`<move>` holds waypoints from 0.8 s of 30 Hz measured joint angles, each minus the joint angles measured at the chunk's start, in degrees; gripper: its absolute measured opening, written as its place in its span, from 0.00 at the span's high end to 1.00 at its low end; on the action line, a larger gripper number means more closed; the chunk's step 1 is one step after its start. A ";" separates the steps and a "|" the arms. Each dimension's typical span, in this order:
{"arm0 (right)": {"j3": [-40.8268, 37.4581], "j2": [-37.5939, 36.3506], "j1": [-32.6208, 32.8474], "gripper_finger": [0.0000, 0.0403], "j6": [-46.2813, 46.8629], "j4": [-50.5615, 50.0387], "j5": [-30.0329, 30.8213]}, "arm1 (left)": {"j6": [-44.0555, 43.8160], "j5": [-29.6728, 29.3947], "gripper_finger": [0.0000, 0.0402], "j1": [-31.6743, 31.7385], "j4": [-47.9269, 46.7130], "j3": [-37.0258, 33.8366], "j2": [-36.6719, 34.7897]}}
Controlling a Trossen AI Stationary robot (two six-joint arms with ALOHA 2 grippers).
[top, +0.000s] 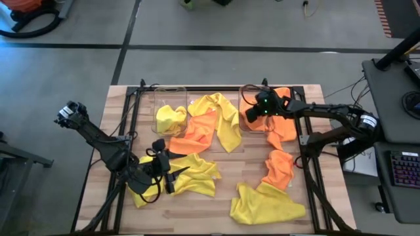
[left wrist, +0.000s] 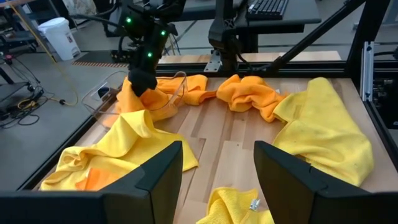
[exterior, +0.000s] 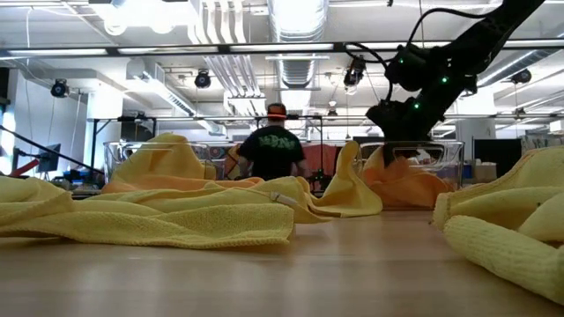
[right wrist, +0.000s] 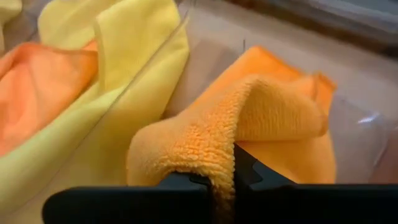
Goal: Sort microfiber towel by color & place in baskets
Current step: Put the orange microfiber cloth into the right transparent bin
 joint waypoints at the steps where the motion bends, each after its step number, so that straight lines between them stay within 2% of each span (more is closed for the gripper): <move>1: 0.00 0.21 -0.11 0.98 0.06 -1.02 -0.69 | -0.01 0.01 0.55 0.00 0.00 0.00 0.00; 7: 0.00 0.63 -0.09 0.98 -0.03 -7.38 -1.08 | -0.01 -0.05 0.55 0.11 0.02 0.00 0.89; 18: 0.00 0.65 -0.09 0.98 -0.85 -7.20 1.13 | -3.30 0.07 0.55 0.79 -1.64 0.00 3.49; 21: 0.00 0.65 -0.09 0.95 -1.26 -7.26 1.13 | -5.88 0.09 0.55 0.86 -3.64 -0.02 3.61; 24: 0.00 0.65 -0.09 0.87 -1.25 -7.43 1.07 | -8.59 0.10 0.55 0.94 -5.65 -0.02 3.61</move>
